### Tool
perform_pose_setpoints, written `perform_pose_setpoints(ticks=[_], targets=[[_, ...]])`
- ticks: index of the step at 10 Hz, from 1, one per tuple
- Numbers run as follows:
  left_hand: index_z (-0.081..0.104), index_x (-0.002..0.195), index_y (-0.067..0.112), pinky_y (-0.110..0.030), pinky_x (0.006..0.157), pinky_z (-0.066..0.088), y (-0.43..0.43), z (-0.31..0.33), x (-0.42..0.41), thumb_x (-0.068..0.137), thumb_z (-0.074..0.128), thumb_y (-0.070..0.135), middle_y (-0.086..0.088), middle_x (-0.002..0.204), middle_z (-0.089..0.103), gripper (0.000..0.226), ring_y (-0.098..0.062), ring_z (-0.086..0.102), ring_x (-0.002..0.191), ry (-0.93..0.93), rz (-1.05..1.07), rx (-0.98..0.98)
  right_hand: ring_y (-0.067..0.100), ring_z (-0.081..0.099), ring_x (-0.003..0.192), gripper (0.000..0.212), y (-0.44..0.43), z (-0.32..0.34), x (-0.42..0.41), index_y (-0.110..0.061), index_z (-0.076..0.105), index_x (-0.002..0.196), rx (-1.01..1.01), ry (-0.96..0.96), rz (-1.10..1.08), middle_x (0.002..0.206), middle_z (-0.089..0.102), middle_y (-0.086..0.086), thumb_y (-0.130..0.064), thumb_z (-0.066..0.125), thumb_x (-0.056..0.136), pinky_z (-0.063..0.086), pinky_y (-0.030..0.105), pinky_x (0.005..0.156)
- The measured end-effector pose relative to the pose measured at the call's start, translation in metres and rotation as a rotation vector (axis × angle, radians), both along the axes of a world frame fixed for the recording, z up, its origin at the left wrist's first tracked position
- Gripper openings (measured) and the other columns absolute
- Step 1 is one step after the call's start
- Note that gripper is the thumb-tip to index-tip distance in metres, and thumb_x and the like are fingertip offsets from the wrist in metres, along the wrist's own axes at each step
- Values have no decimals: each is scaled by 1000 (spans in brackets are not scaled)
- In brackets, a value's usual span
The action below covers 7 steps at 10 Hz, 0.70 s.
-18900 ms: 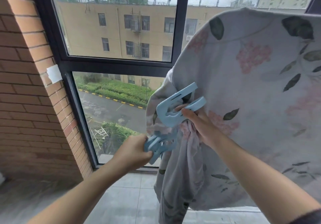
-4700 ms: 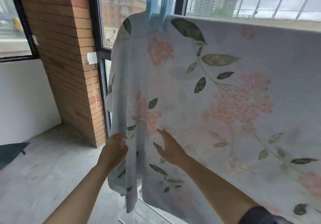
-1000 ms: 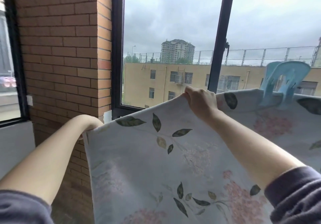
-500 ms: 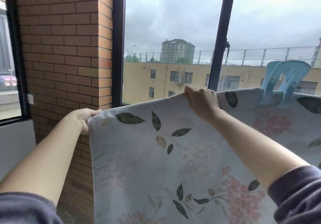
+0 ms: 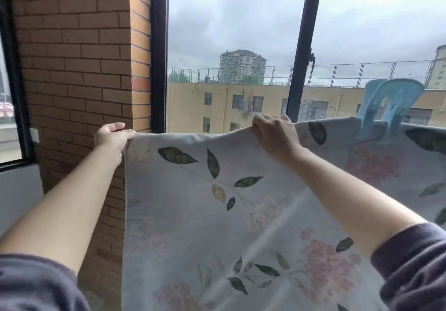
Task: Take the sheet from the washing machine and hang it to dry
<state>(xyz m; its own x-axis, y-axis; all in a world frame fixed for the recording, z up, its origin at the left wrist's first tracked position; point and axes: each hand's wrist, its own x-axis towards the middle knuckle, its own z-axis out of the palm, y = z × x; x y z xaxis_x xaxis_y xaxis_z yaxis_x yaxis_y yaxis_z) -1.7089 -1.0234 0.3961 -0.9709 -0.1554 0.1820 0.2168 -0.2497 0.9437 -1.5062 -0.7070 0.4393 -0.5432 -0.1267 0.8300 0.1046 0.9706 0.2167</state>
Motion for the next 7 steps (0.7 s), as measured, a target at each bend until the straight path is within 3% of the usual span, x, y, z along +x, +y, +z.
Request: perform_pose_setpoints(ticks=[1, 2, 3, 4, 5, 6, 7], targets=[[64, 90, 16, -32, 81, 50, 13, -22, 5, 77, 68, 0, -12, 104, 68, 22, -25, 63, 92, 5, 47, -217, 28, 61, 90, 12, 0, -14, 1, -15, 61, 99, 49, 22, 10, 98, 66, 5, -23, 56, 92, 41, 43, 86], [67, 90, 19, -31, 79, 49, 33, -53, 13, 80, 64, 8, -7, 103, 68, 14, -23, 61, 90, -25, 82, -405, 29, 59, 104, 23, -1, -40, 3, -16, 63, 108, 85, 2, 28, 112, 64, 6, -19, 63, 86, 39, 51, 96], [65, 108, 16, -32, 83, 45, 55, -86, 30, 84, 59, 17, -7, 113, 65, 24, -29, 59, 103, -32, 37, -651, 27, 49, 125, 31, 4, -70, 10, -17, 61, 116, 73, -51, 45, 130, 56, 7, -16, 64, 85, 25, 57, 110], [54, 125, 15, -32, 89, 44, 79, -117, 56, 83, 58, 28, -9, 123, 59, 44, -30, 55, 110, -75, -116, -883, 27, 40, 134, 38, 7, -95, 24, -16, 59, 121, 42, -93, 47, 138, 50, 7, -13, 64, 84, 19, 53, 115], [48, 124, 22, -39, 94, 44, 102, -134, 95, 82, 55, 37, -2, 121, 58, 46, -26, 55, 108, -54, -175, -1097, 26, 40, 134, 41, 3, -108, 43, -15, 57, 122, -27, -93, 98, 139, 50, 8, -7, 63, 82, 25, 49, 114], [51, 116, 26, -34, 86, 47, 121, -140, 150, 86, 54, 33, 7, 112, 57, 31, -17, 57, 100, 180, -205, -966, 23, 41, 133, 41, -2, -123, 76, -16, 55, 124, -143, -53, 157, 139, 49, 6, -8, 57, 84, 31, 47, 110], [58, 107, 20, -25, 78, 44, 147, -148, 204, 87, 60, 19, 6, 103, 62, 20, -11, 58, 95, 409, -309, -756, 16, 42, 128, 41, -1, -140, 125, -18, 52, 129, -409, -4, 176, 140, 47, 1, -18, 51, 89, 33, 39, 108]])
